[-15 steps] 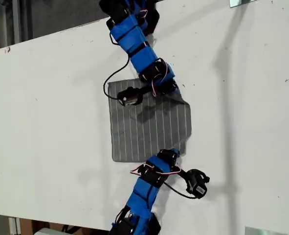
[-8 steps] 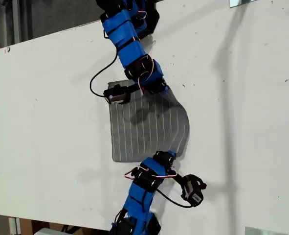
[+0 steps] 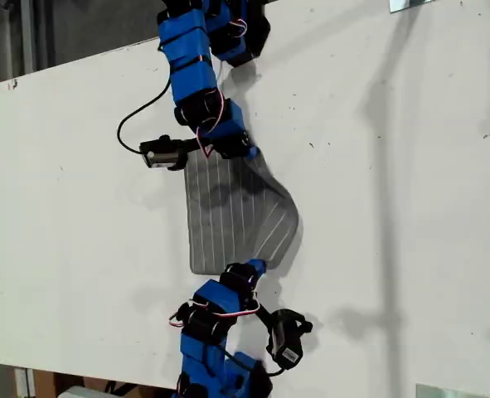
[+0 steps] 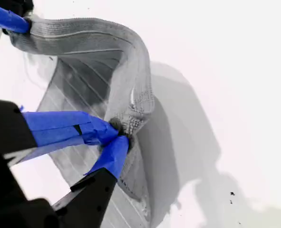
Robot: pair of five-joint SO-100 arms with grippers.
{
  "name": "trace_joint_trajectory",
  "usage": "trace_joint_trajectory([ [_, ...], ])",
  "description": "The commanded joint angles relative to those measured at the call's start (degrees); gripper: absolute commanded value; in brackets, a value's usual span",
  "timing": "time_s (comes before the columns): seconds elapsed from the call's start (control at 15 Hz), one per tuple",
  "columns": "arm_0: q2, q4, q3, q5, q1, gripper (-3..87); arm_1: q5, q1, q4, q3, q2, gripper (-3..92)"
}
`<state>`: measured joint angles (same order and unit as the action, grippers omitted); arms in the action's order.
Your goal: Grasp corners of a square towel and fold twice.
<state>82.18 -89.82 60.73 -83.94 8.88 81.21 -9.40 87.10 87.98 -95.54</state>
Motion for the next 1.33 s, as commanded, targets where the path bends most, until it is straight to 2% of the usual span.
trace_joint_trajectory([
  [0.0,4.6,-0.5,-1.7,3.3,-5.5,-0.3,-1.2,3.9,0.5,-0.5,-5.7,-0.1],
  [0.53,12.7,7.6,20.6,12.0,-22.7,-0.3,-7.6,21.8,1.0,11.7,-20.4,-0.1],
  [0.67,13.0,9.7,23.9,14.2,-26.5,-0.3,-8.6,25.0,-0.8,16.2,-23.1,-0.1],
  [1.0,12.3,9.8,25.4,20.1,-35.2,-0.3,-14.2,32.4,-10.1,25.7,-22.9,-0.1],
  [1.27,5.5,12.3,24.6,23.9,-41.2,-0.3,-19.0,37.1,-13.6,23.2,-14.8,-0.1],
])
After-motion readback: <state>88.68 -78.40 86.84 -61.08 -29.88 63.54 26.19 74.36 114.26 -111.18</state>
